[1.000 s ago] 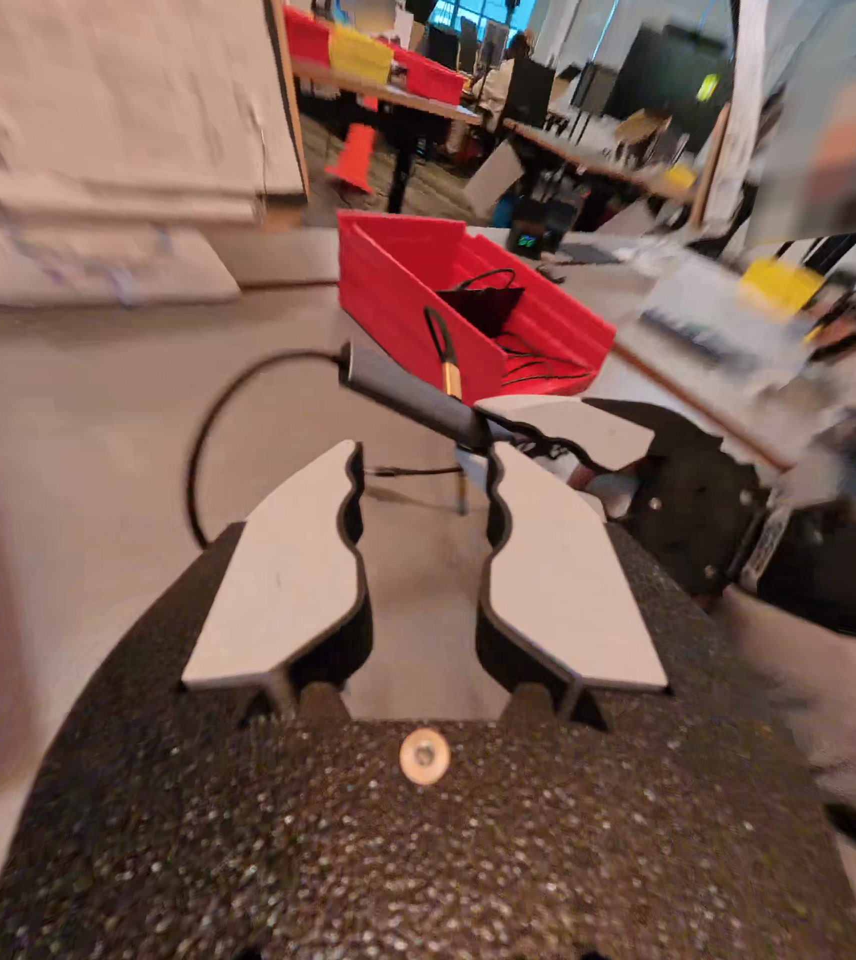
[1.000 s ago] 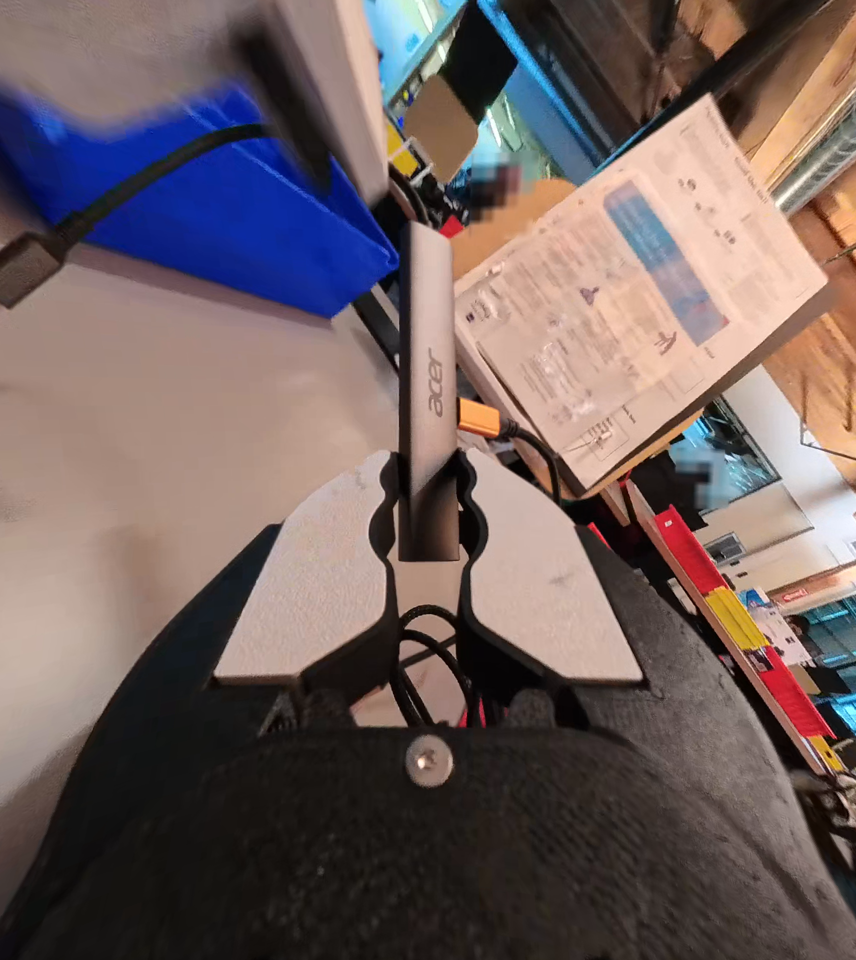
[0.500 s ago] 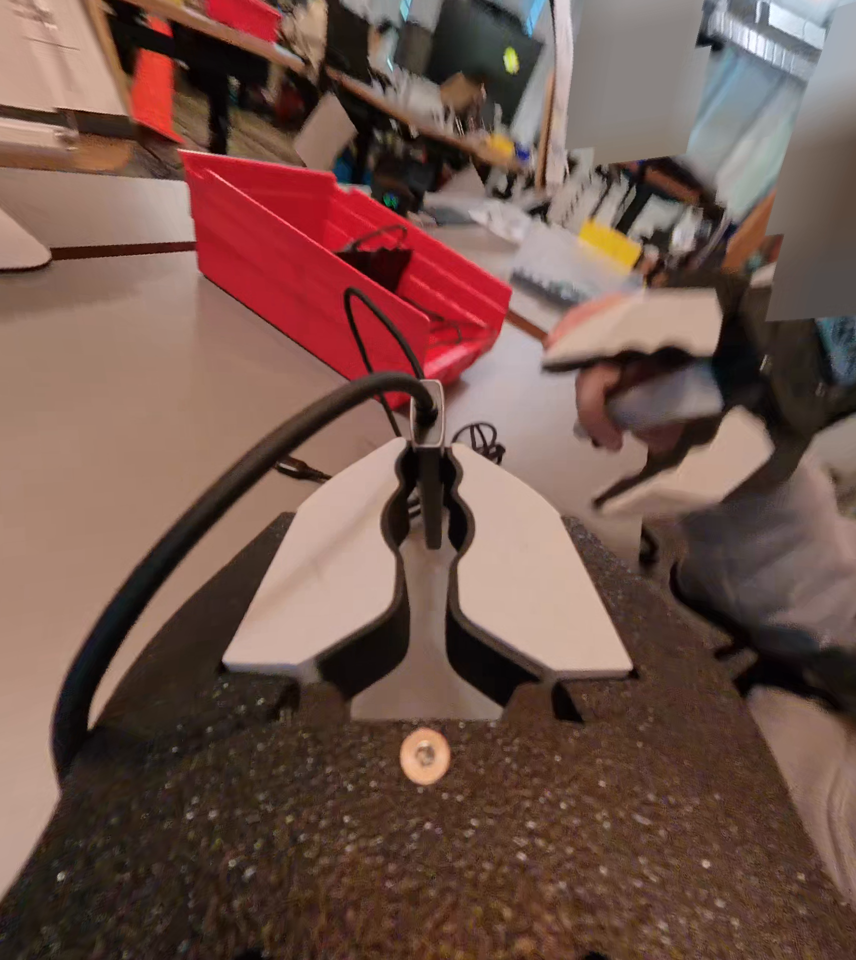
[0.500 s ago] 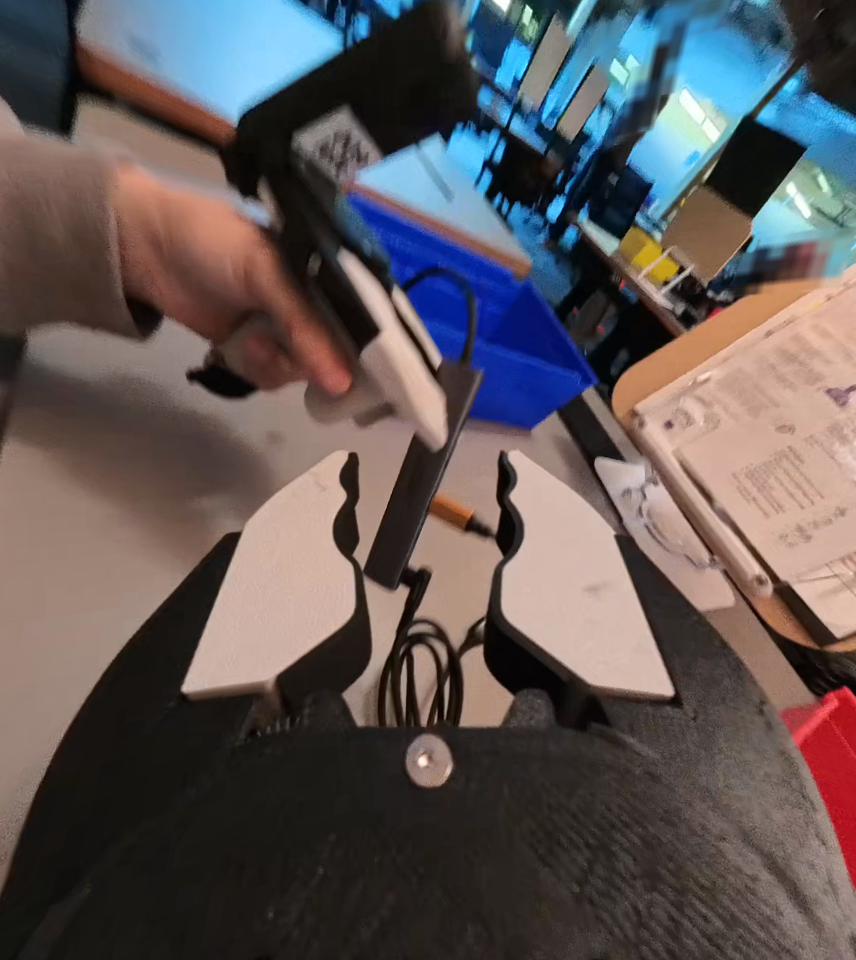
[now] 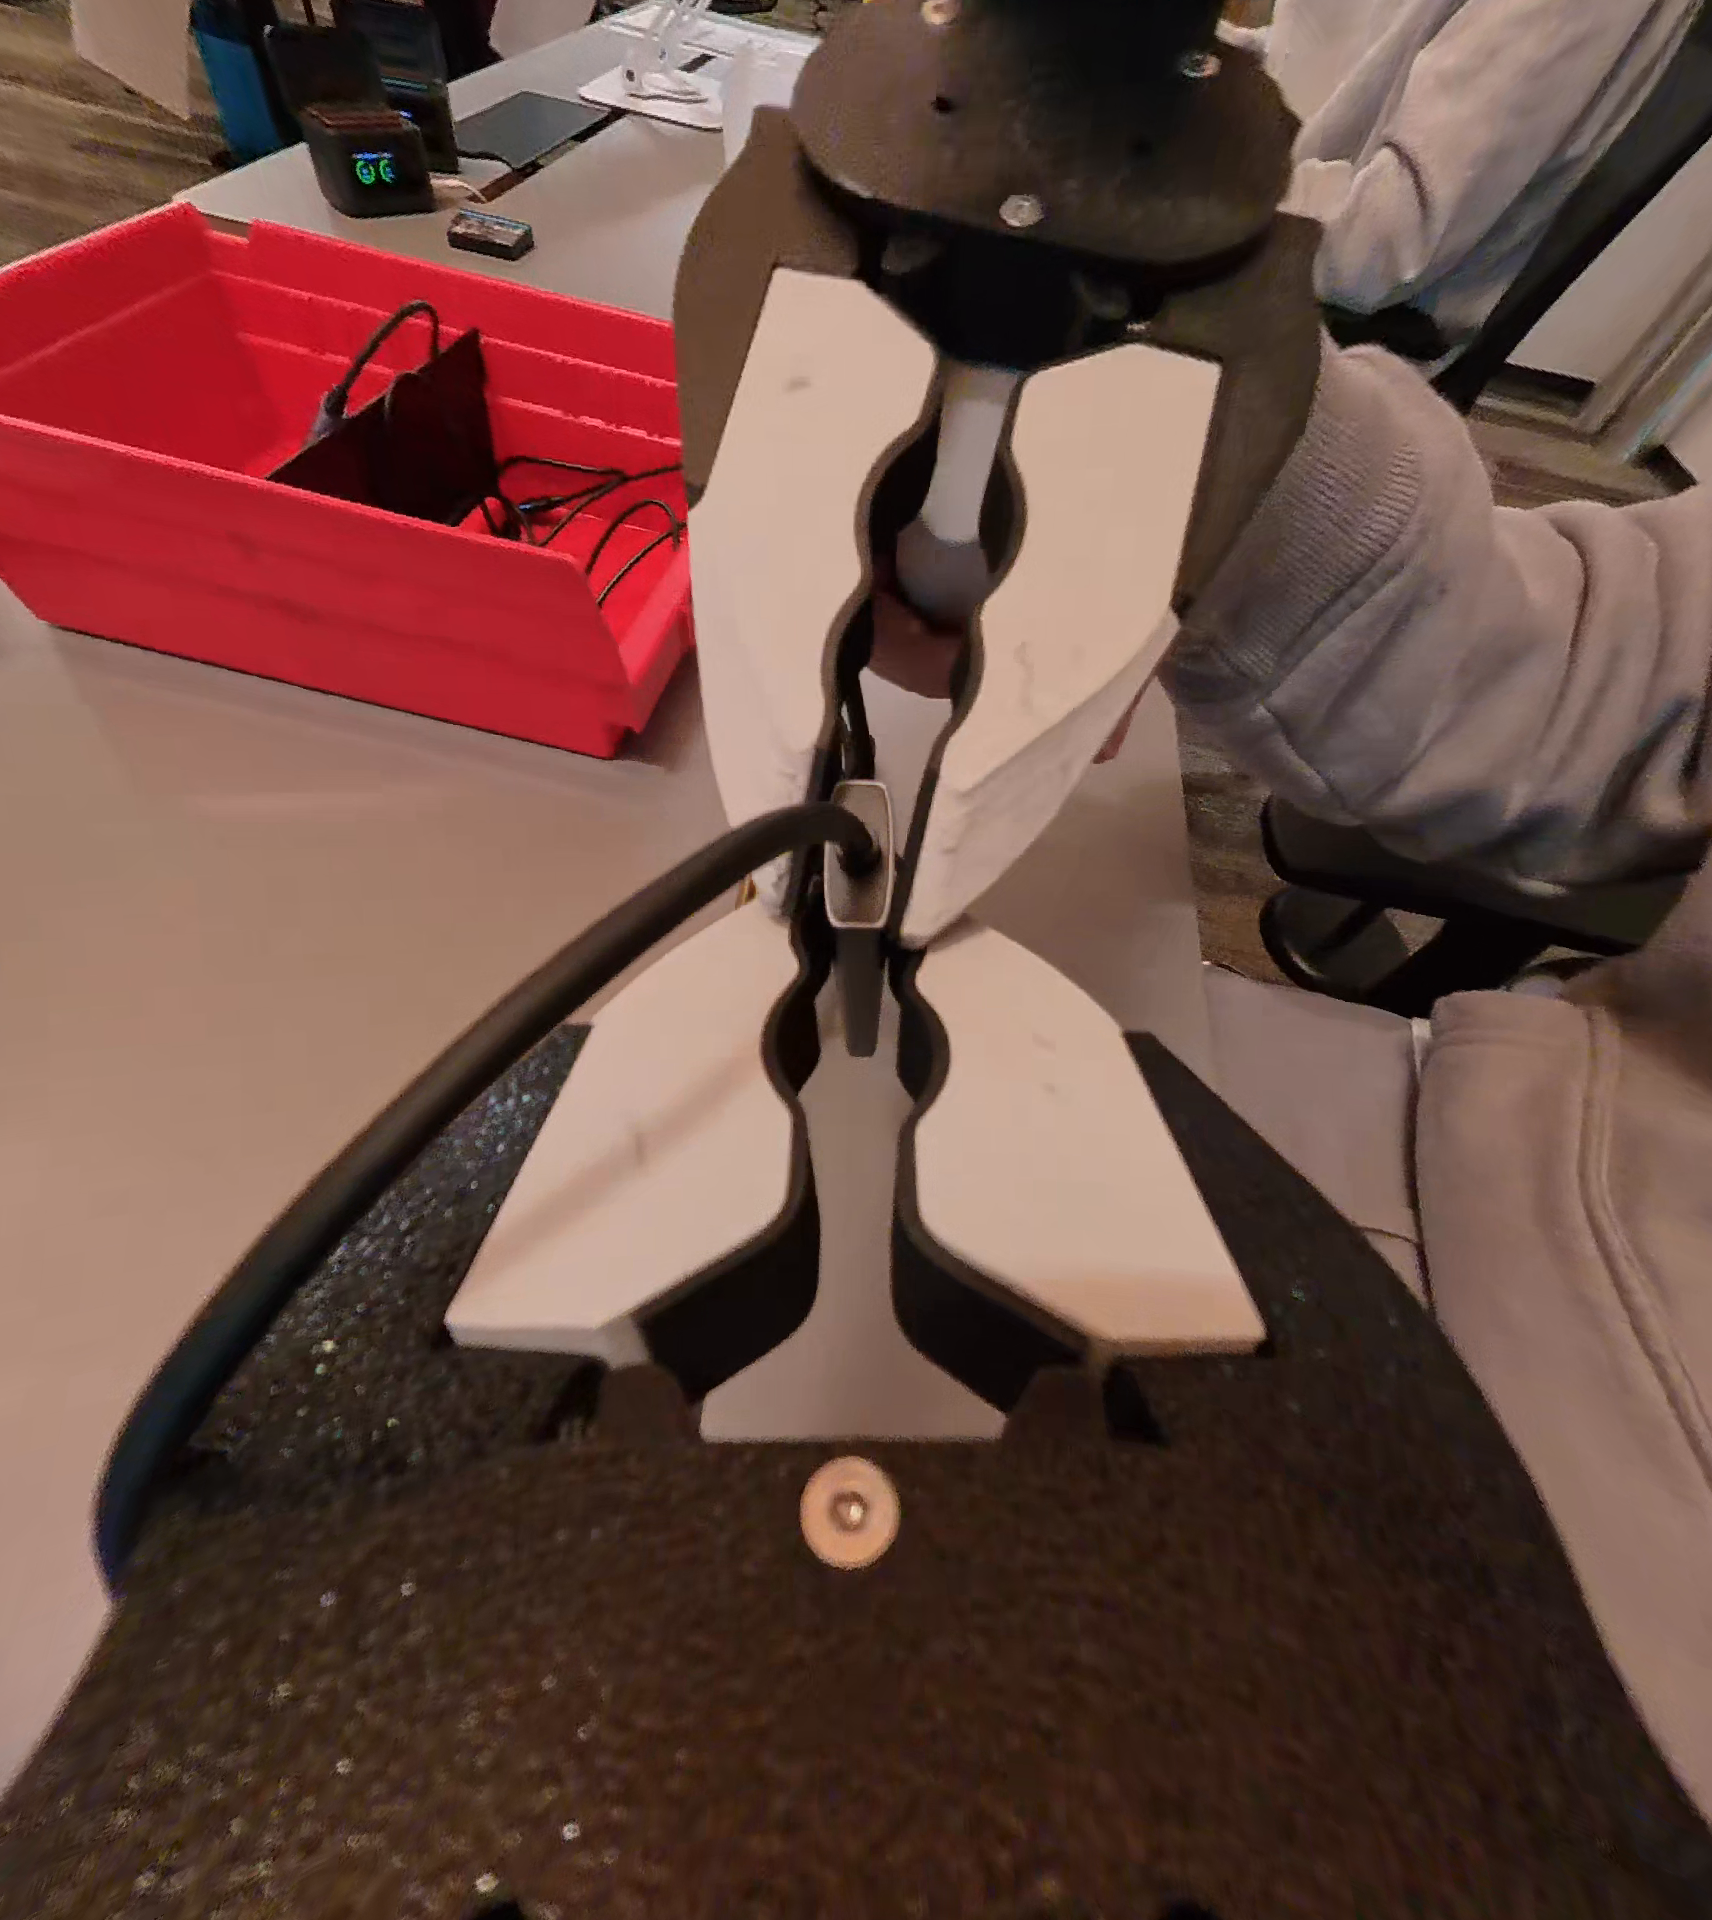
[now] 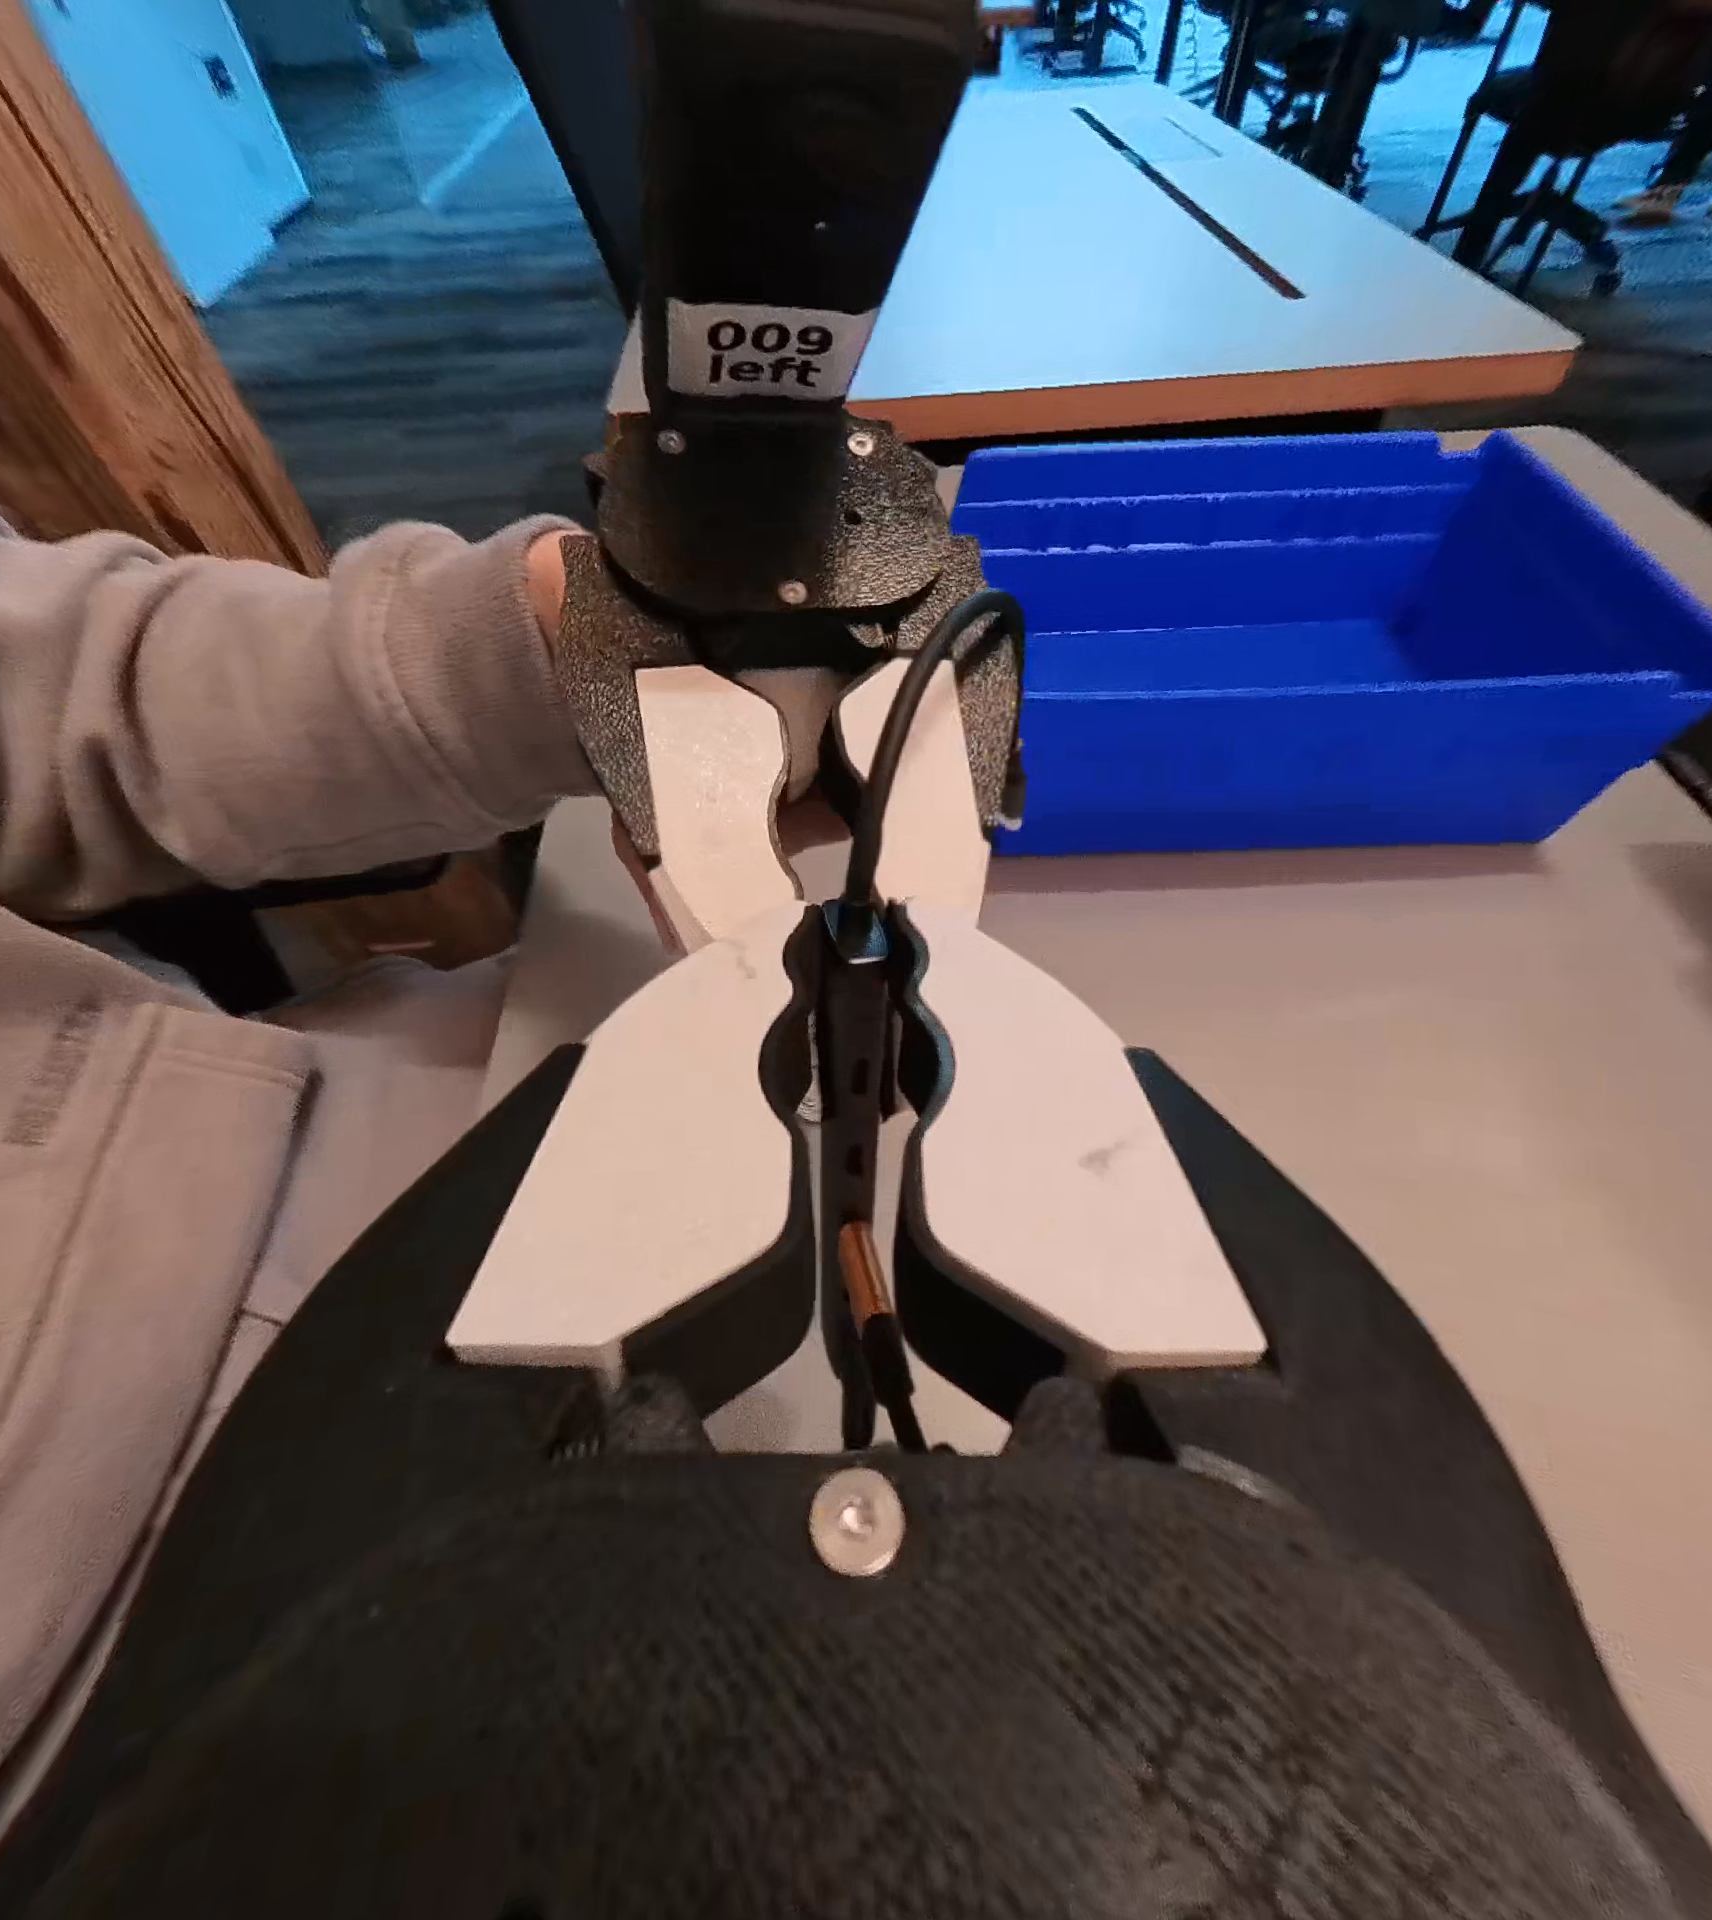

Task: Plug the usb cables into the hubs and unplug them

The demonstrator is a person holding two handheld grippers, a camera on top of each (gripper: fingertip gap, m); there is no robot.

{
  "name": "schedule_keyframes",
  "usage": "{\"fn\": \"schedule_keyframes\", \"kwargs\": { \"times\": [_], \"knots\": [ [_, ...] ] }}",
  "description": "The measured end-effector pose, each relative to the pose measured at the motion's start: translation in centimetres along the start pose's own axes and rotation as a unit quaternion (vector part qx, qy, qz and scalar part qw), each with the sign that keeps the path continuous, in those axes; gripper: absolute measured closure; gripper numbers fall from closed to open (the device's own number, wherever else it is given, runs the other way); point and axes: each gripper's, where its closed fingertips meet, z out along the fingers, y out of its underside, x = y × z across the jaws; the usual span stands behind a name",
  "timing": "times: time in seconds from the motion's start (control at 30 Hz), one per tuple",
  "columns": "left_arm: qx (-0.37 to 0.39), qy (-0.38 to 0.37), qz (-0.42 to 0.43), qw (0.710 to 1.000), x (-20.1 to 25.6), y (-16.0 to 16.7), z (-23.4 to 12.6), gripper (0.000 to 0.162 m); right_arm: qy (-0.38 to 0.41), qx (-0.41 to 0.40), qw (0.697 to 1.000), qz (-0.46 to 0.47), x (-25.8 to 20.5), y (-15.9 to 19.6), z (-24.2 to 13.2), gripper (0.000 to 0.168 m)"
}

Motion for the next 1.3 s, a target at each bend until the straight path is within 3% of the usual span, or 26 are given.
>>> {"fn": "schedule_keyframes", "kwargs": {
  "times": [0.13,0.27,0.33,0.47,0.6,0.77,0.9,1.03,1.13,1.3],
  "knots": [
    [0.049,-0.065,0.042,0.996,-1.3,-0.8,-0.2,0.148,0.042,0.031,0.998,0.035,1.6,-0.7,-0.5,0.157],
    [0.108,-0.175,0.107,0.973,-2.3,-1.3,-0.5,0.128,0.139,0.131,0.972,0.140,5.7,-2.3,-3.0,0.158],
    [0.136,-0.242,0.160,0.947,-2.5,-0.9,-0.7,0.126,0.141,0.212,0.942,0.218,7.3,-3.0,-4.8,0.158],
    [0.134,-0.352,0.235,0.896,-3.2,1.2,-0.2,0.125,0.061,0.351,0.860,0.367,8.7,-3.5,-7.3,0.158],
    [0.140,-0.368,0.240,0.887,-3.4,2.1,1.9,0.118,0.030,0.397,0.818,0.415,8.8,-3.2,-7.4,0.158],
    [0.192,-0.402,0.227,0.866,-3.2,0.6,2.1,0.118,0.026,0.414,0.798,0.437,9.2,-2.5,-7.5,0.158],
    [0.217,-0.393,0.217,0.867,-2.8,0.4,2.2,0.125,0.020,0.433,0.776,0.458,9.6,-1.8,-7.8,0.158],
    [0.221,-0.387,0.242,0.862,-2.0,0.3,2.2,0.138,0.013,0.440,0.769,0.463,9.8,-1.5,-7.6,0.158],
    [0.217,-0.398,0.253,0.855,-1.7,0.2,1.8,0.139,0.008,0.439,0.768,0.466,10.0,-1.1,-7.4,0.158],
    [0.209,-0.379,0.203,0.878,-1.9,0.7,1.7,0.141,0.031,0.431,0.774,0.464,10.6,0.2,-7.1,0.158]
  ]
}}
